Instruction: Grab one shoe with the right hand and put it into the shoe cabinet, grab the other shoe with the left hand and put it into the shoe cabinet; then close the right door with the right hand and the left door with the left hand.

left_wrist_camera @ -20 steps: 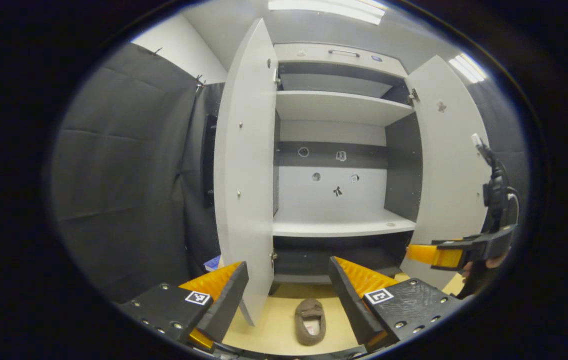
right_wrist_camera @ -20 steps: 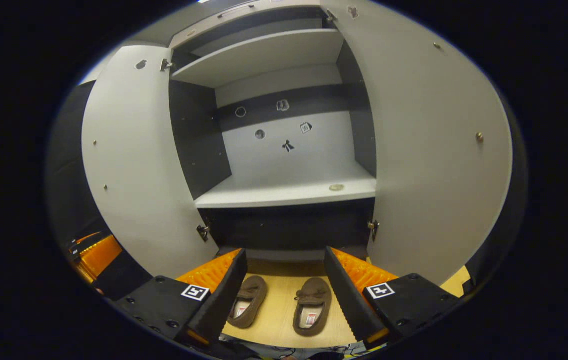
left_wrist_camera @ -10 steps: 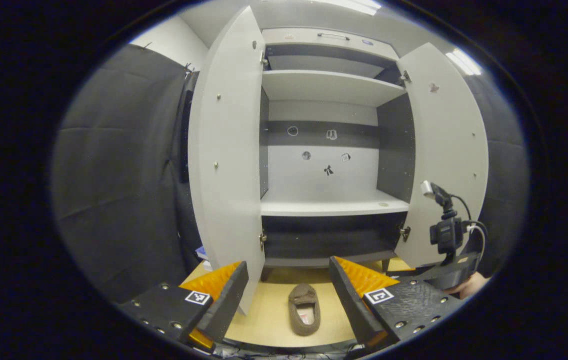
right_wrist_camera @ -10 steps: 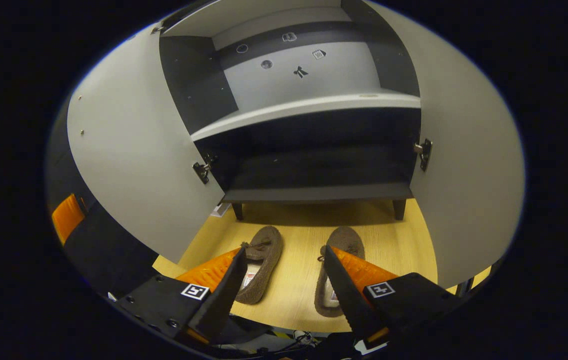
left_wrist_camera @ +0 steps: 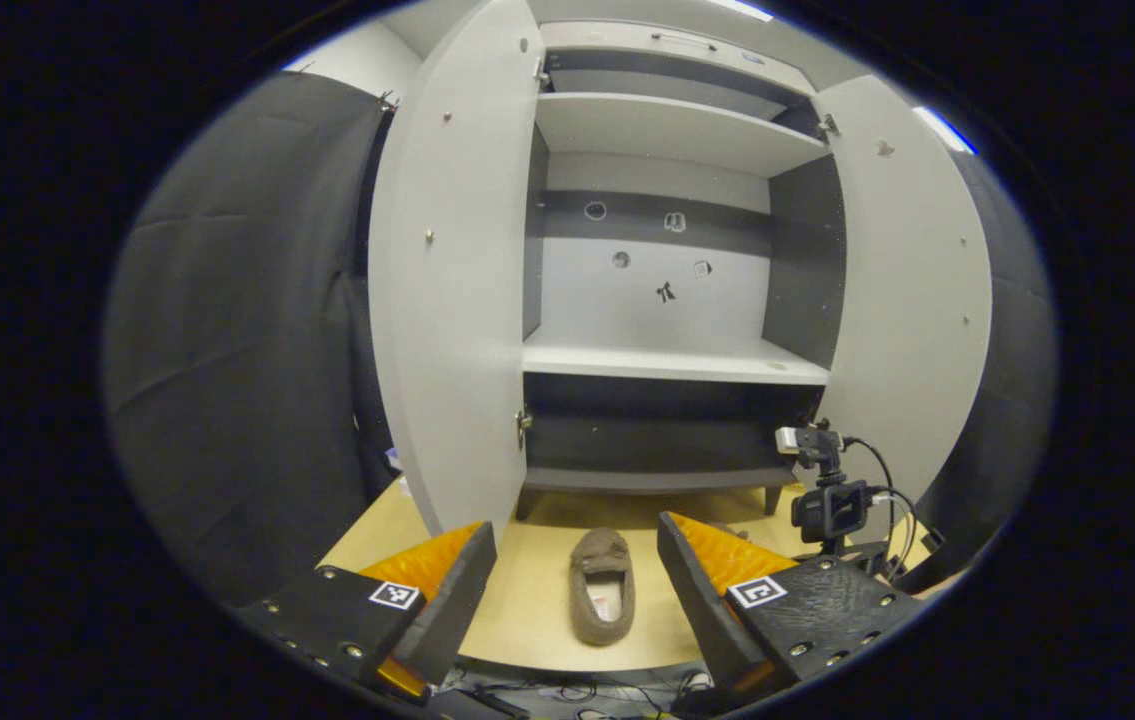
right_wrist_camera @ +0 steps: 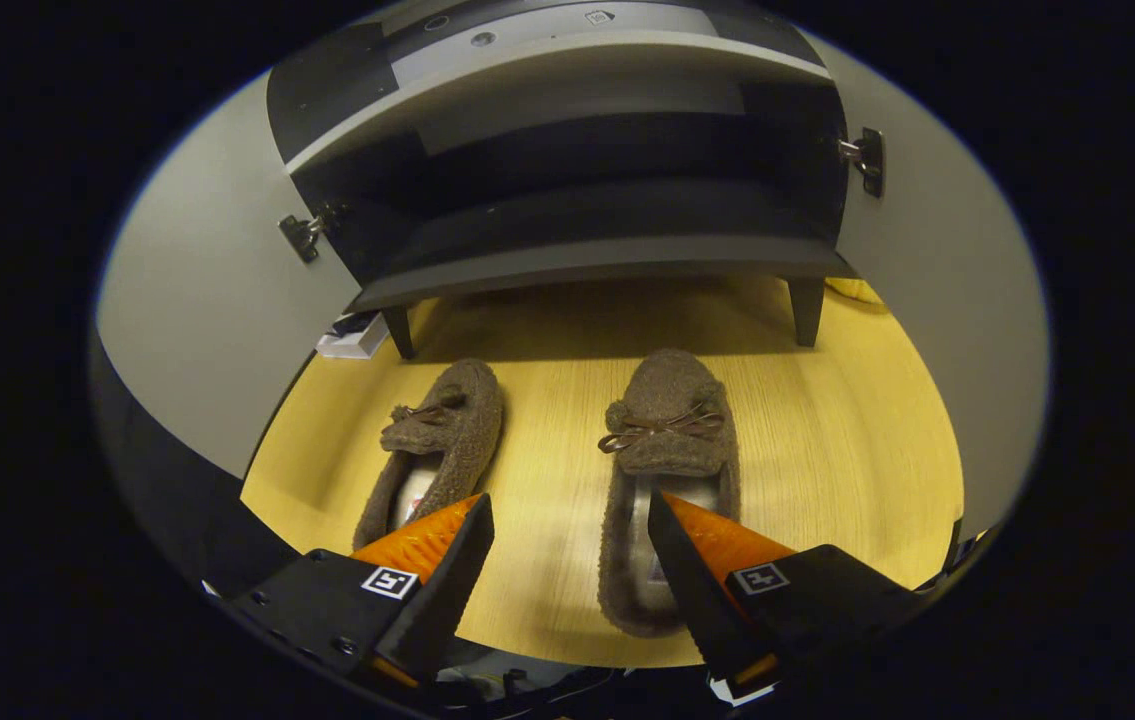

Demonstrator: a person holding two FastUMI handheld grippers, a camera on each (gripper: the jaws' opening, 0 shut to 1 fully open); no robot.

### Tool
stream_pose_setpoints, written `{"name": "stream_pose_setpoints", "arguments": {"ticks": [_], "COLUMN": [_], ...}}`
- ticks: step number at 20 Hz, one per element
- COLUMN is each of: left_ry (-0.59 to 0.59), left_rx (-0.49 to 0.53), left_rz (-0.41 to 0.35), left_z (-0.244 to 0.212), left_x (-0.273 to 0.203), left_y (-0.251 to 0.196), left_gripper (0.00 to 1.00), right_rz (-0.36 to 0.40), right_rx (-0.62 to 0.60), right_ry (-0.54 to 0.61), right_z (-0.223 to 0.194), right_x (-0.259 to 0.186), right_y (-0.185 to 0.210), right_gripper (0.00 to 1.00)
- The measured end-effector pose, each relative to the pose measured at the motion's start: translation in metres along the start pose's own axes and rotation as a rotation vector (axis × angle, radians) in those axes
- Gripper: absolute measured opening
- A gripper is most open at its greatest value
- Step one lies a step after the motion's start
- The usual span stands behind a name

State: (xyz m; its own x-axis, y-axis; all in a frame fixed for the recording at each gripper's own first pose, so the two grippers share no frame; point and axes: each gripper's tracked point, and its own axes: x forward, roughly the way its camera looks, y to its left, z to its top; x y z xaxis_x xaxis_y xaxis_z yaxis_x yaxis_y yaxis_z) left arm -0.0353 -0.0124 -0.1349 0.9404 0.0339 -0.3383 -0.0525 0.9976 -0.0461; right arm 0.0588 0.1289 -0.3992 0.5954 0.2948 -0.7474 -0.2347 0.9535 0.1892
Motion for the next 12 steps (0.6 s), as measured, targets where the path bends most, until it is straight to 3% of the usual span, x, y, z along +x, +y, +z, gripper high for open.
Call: {"name": "stream_pose_setpoints", "arguments": {"ticks": [3,4,6,8,9,10,12], "left_ry": [0.019,0.028,0.052,0.064,0.065,0.065,0.064], "left_rx": [-0.038,-0.051,-0.073,-0.077,-0.073,-0.065,-0.054], "left_rz": [0.007,0.010,0.017,0.032,0.036,0.043,0.054], "left_z": [-0.011,-0.015,-0.023,-0.029,-0.030,-0.031,-0.032], "left_x": [0.006,0.010,0.014,0.019,0.020,0.020,0.019], "left_y": [0.005,0.007,0.010,0.015,0.017,0.020,0.025], "left_gripper": [0.95,1.00,0.95,1.00,0.95,0.95,1.00], "right_rz": [-0.074,-0.099,-0.156,-0.195,-0.216,-0.252,-0.265], "right_rx": [-0.019,-0.027,-0.055,-0.057,-0.054,-0.061,-0.062], "right_ry": [0.039,0.039,0.005,-0.006,-0.001,0.011,0.026], "right_z": [-0.009,-0.007,0.003,0.009,0.012,0.012,0.011], "right_x": [0.029,0.038,0.055,0.064,0.067,0.067,0.068], "right_y": [-0.012,-0.016,-0.027,-0.033,-0.037,-0.045,-0.047], "right_gripper": [0.98,0.98,0.90,0.81,0.70,0.67,0.39]}}
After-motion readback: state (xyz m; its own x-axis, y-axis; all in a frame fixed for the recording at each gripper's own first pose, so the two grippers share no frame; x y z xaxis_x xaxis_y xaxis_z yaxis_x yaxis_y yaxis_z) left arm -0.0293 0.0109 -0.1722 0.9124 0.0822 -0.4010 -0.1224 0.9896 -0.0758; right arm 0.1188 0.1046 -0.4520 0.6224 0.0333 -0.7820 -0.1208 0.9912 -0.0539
